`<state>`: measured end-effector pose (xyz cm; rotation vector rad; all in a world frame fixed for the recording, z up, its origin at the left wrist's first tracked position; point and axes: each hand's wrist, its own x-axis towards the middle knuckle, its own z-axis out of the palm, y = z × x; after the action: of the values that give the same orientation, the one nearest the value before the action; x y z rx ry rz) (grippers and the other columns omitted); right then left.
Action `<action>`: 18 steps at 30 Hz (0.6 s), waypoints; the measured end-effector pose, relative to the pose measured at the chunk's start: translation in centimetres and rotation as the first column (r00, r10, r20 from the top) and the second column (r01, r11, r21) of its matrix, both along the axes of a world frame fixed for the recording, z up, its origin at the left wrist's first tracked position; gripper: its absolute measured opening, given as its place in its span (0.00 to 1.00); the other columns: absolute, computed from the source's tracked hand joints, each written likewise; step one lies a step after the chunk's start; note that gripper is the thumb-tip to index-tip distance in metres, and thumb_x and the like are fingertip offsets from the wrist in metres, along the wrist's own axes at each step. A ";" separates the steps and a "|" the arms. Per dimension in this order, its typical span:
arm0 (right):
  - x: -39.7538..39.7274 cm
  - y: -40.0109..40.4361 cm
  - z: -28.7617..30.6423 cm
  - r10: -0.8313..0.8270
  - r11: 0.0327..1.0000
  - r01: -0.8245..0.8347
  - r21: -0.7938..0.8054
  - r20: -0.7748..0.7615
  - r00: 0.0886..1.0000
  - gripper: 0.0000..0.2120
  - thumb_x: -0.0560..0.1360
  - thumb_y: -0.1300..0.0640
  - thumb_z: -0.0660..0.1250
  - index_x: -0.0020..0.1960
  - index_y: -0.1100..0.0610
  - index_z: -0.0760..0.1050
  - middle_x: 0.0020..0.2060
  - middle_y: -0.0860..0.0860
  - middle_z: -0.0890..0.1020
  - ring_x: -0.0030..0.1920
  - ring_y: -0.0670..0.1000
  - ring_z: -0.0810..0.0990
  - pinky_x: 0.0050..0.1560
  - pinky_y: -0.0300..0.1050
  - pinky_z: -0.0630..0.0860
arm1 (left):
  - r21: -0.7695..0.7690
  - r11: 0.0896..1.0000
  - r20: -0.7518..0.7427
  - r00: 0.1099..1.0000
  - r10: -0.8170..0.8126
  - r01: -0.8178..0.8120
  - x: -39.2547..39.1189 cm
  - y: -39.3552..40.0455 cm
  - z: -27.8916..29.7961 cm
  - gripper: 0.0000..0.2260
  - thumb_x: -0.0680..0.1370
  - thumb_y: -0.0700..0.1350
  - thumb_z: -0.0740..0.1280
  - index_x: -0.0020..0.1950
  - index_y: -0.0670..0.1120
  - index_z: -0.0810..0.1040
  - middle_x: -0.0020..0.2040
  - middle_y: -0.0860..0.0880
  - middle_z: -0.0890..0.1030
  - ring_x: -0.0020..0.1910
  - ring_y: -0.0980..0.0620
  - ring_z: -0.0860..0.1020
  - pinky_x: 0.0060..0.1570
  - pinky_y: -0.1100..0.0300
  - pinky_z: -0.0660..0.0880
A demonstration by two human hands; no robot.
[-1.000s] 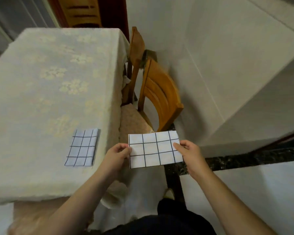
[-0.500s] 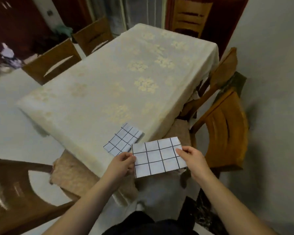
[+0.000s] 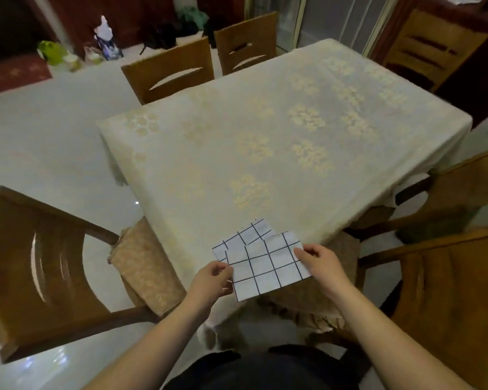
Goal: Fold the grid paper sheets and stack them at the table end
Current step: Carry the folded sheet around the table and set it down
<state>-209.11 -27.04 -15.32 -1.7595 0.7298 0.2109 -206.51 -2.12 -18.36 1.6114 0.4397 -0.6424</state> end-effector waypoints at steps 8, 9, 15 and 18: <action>6.3 -0.5 -3.7 0.200 0.974 -0.206 -0.093 -0.075 0.977 0.09 0.75 0.52 0.71 0.52 0.57 0.79 0.44 0.51 0.82 0.45 0.49 0.79 0.40 0.37 0.72 | 0.128 0.984 -0.010 0.992 0.122 -0.120 1.9 0.2 -3.0 0.04 0.78 0.42 0.69 0.48 0.41 0.79 0.44 0.40 0.81 0.39 0.48 0.79 0.38 0.61 0.78; 7.1 -0.7 -4.1 0.234 0.965 -0.243 -0.102 -0.089 0.968 0.10 0.75 0.52 0.70 0.53 0.57 0.79 0.46 0.51 0.82 0.47 0.50 0.79 0.43 0.39 0.72 | 0.147 0.980 -0.007 0.991 0.137 -0.134 2.0 0.0 -3.3 0.04 0.78 0.42 0.69 0.48 0.41 0.79 0.43 0.41 0.81 0.39 0.48 0.79 0.37 0.61 0.77; 10.3 -1.4 -5.9 0.382 0.905 -0.398 -0.148 -0.129 0.915 0.09 0.75 0.53 0.71 0.52 0.56 0.78 0.44 0.50 0.81 0.46 0.50 0.79 0.42 0.38 0.70 | 0.324 0.931 0.035 0.986 0.163 -0.166 2.4 -0.8 -4.3 0.04 0.77 0.45 0.70 0.47 0.46 0.79 0.42 0.47 0.81 0.39 0.51 0.78 0.38 0.61 0.73; 10.9 -1.3 -6.8 0.415 0.882 -0.438 -0.173 -0.155 0.897 0.07 0.75 0.52 0.71 0.50 0.54 0.78 0.42 0.49 0.81 0.44 0.49 0.79 0.42 0.38 0.70 | 0.371 0.911 0.020 0.982 0.185 -0.179 2.6 -1.0 -4.8 0.04 0.77 0.46 0.70 0.47 0.47 0.79 0.42 0.48 0.82 0.40 0.50 0.79 0.40 0.58 0.76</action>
<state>-198.26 -28.34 -22.17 -2.1078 0.4425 0.5573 -203.89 -3.17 -23.21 1.8953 0.7505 -0.4461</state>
